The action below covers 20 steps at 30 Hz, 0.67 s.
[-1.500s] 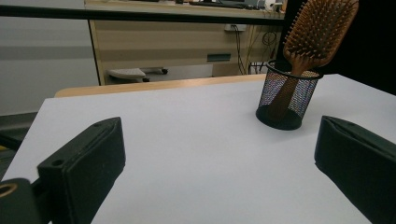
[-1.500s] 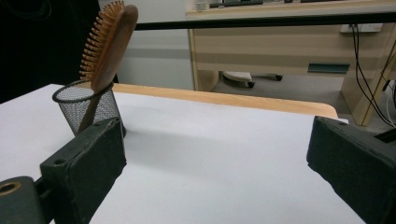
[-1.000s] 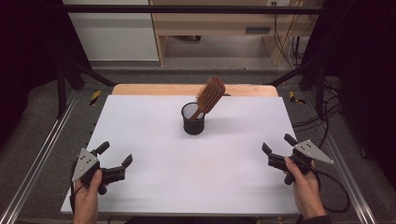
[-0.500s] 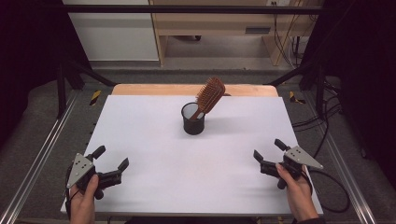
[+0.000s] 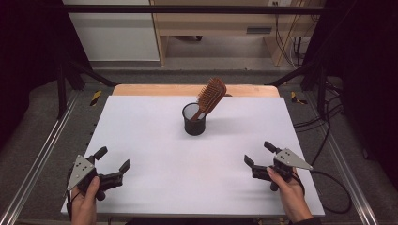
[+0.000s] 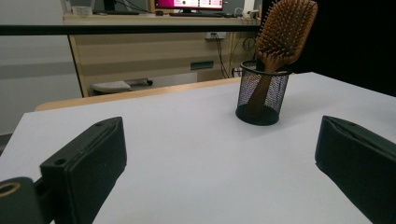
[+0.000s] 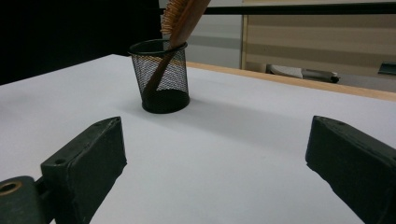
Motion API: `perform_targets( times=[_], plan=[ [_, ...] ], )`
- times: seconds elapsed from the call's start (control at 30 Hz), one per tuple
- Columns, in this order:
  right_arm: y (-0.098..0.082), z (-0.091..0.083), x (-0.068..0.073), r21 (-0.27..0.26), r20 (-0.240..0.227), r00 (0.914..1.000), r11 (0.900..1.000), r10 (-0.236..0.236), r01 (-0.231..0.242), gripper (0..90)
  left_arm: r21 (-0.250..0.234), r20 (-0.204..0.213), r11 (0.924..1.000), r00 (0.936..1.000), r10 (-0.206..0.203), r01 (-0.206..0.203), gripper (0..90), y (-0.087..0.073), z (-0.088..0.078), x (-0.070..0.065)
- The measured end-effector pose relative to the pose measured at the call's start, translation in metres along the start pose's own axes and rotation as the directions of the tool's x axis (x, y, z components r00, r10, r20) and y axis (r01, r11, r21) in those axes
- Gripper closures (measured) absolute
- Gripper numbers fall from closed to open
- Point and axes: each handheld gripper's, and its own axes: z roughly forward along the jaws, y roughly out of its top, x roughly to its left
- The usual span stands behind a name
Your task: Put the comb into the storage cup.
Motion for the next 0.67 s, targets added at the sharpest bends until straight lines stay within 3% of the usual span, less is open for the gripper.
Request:
perform_targets(
  times=[0.13, 0.37, 0.47, 0.67],
  plan=[
    [0.001, 0.006, 0.007, -0.005, -0.018, 0.9998, 1.0, -0.01, 0.01, 5.0, -0.018, 0.006, 0.9998, 1.0, -0.007, 0.007, 2.4, 0.0, 0.001, 0.001],
    [0.002, 0.017, 0.023, -0.005, -0.05, 0.9961, 0.997, -0.073, 0.072, 4.9, -0.037, 0.027, 0.999, 0.9993, -0.024, 0.025, 2.4, 0.001, 0.002, 0.001],
    [0.002, 0.016, 0.027, -0.014, -0.058, 0.9934, 0.995, -0.1, 0.099, 4.8, -0.042, 0.032, 0.9989, 0.9993, -0.019, 0.021, 2.4, 0.001, 0.003, -0.001],
    [0.002, 0.008, 0.027, -0.026, -0.051, 0.9925, 0.994, -0.111, 0.11, 4.7, -0.045, 0.034, 0.9984, 0.9989, -0.033, 0.034, 2.3, 0.001, 0.004, -0.001]
  ],
)
